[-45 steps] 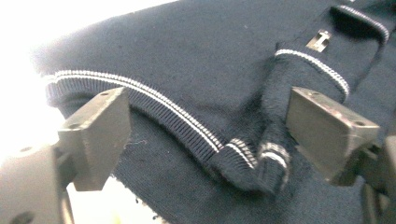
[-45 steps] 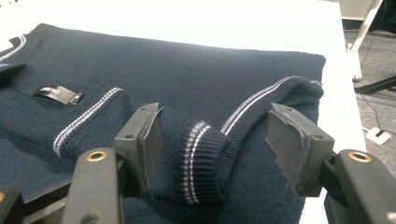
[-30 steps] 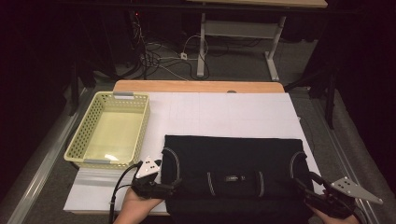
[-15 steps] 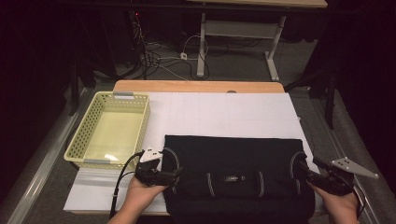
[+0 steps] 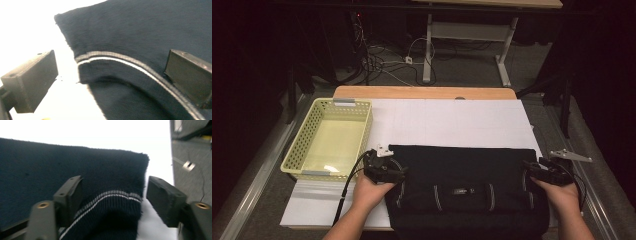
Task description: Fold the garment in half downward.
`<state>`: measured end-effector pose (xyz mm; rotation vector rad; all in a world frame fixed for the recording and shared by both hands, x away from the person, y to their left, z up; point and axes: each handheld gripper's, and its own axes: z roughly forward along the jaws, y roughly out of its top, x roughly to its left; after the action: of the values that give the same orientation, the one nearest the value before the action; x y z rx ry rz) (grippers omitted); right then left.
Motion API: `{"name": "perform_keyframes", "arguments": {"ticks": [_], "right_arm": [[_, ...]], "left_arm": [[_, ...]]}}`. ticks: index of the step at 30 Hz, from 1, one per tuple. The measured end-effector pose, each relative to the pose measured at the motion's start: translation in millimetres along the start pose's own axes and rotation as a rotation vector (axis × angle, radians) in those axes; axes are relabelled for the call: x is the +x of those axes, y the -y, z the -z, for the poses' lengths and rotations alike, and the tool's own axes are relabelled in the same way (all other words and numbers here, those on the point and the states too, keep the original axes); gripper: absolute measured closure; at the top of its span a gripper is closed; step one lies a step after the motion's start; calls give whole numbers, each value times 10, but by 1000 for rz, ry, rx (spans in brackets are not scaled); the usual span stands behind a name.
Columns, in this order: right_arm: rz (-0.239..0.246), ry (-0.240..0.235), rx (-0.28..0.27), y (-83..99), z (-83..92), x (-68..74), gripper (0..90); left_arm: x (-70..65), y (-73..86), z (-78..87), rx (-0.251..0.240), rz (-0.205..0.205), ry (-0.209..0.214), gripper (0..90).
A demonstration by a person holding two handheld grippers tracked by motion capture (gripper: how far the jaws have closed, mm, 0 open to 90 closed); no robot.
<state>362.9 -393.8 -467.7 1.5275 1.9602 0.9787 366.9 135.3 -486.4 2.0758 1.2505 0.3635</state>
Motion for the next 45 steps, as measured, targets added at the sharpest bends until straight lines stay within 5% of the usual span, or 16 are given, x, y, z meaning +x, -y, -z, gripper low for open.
{"name": "perform_keyframes", "arguments": {"ticks": [4,8,13,17,20,24,30,39,41,43,45], "right_arm": [[7,33,76,-75,-135,4,187],[29,54,101,-92,-174,31,203],[61,-3,75,-68,-147,49,440],[63,-60,70,-63,-140,57,651],[74,-91,66,-58,-137,79,745],[92,-75,35,-103,-79,114,781],[141,-7,-100,-479,177,180,792],[160,23,-189,-1000,194,122,783],[144,14,-173,-1019,71,78,721],[115,8,-120,-972,-90,35,564],[99,20,-106,-891,-155,14,508]], "left_arm": [[45,-34,-42,43,50,-3,0],[36,-38,-44,39,57,-7,18],[-24,-52,-37,-1,29,37,306],[-71,-81,-59,-3,-15,101,645],[-102,-86,-59,-11,-50,101,708],[-73,-187,78,-71,-55,91,725],[-91,-534,346,-172,-91,35,726],[98,-1022,348,-225,-41,-56,719],[131,-1063,236,-201,-31,-46,687],[133,-1063,131,-145,-15,-41,560],[93,-1023,112,-147,-25,-41,441]]}}
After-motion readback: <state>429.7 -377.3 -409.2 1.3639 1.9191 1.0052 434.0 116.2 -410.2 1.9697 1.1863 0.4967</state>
